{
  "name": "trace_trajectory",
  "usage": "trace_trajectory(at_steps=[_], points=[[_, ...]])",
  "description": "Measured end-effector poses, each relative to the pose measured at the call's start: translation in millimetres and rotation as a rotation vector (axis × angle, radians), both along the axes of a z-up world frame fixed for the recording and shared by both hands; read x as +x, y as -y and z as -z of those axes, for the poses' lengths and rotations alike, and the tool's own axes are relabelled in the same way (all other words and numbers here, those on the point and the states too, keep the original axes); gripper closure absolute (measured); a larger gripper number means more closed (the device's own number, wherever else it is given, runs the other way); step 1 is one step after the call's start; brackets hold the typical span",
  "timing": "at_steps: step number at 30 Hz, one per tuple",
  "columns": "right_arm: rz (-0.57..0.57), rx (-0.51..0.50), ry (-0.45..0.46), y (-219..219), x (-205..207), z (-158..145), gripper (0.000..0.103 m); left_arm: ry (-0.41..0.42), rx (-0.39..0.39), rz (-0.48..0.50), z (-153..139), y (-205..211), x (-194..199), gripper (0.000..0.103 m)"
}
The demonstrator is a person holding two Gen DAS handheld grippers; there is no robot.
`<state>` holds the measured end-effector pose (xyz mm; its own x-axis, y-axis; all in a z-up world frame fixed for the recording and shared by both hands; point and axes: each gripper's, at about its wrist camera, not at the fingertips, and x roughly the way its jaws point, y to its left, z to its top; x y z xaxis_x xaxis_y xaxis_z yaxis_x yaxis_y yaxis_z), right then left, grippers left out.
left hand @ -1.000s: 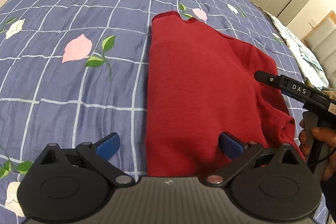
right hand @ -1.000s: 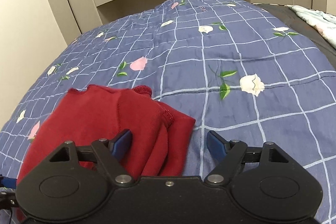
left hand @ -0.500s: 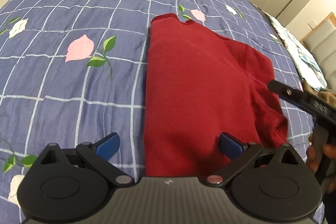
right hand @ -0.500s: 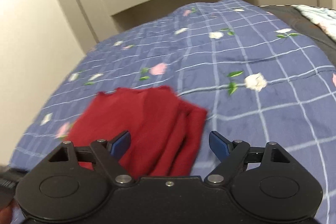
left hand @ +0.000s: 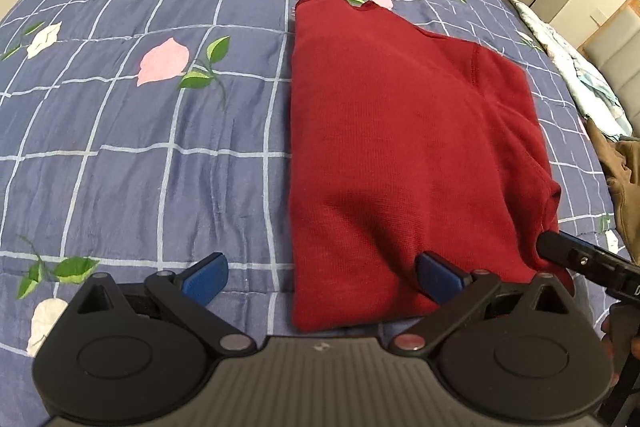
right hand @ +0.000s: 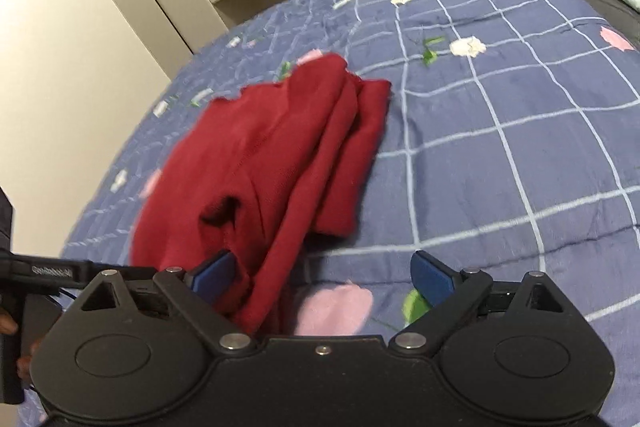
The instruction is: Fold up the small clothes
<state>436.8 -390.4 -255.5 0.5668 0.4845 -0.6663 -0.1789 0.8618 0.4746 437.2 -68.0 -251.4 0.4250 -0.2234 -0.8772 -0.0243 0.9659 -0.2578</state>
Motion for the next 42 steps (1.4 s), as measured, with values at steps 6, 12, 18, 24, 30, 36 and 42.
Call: trace_trajectory(at_steps=[6, 12, 18, 24, 30, 36, 42], points=[[-0.012, 0.160, 0.003, 16.1, 22.9, -11.8, 0.001, 0.044, -0.020, 0.014, -15.7, -3.1, 8.1, 0.001], [-0.028, 0.187, -0.064, 5.0, 57.6, 1.2, 0.001, 0.097, -0.062, 0.007, -16.9, -6.1, 44.0, 0.001], [0.002, 0.223, -0.084, -5.8, 67.8, 10.9, 0.000, 0.026, -0.097, 0.006, 0.0, -5.4, 71.6, 0.001], [-0.038, 0.240, -0.079, -12.1, 70.2, 12.1, 0.000, 0.005, -0.143, 0.029, 5.7, -5.9, 75.3, 0.001], [0.005, 0.211, -0.072, -10.5, 67.0, 9.4, 0.019, -0.003, -0.161, 0.081, 3.2, 0.7, 77.1, 0.009], [0.034, 0.188, -0.076, -7.5, 63.3, 10.3, 0.032, -0.008, -0.129, 0.055, -0.8, 5.7, 76.4, 0.013], [0.050, 0.162, -0.074, -10.7, 60.7, 7.6, 0.044, -0.013, -0.111, 0.035, -5.9, 7.5, 75.1, 0.024]])
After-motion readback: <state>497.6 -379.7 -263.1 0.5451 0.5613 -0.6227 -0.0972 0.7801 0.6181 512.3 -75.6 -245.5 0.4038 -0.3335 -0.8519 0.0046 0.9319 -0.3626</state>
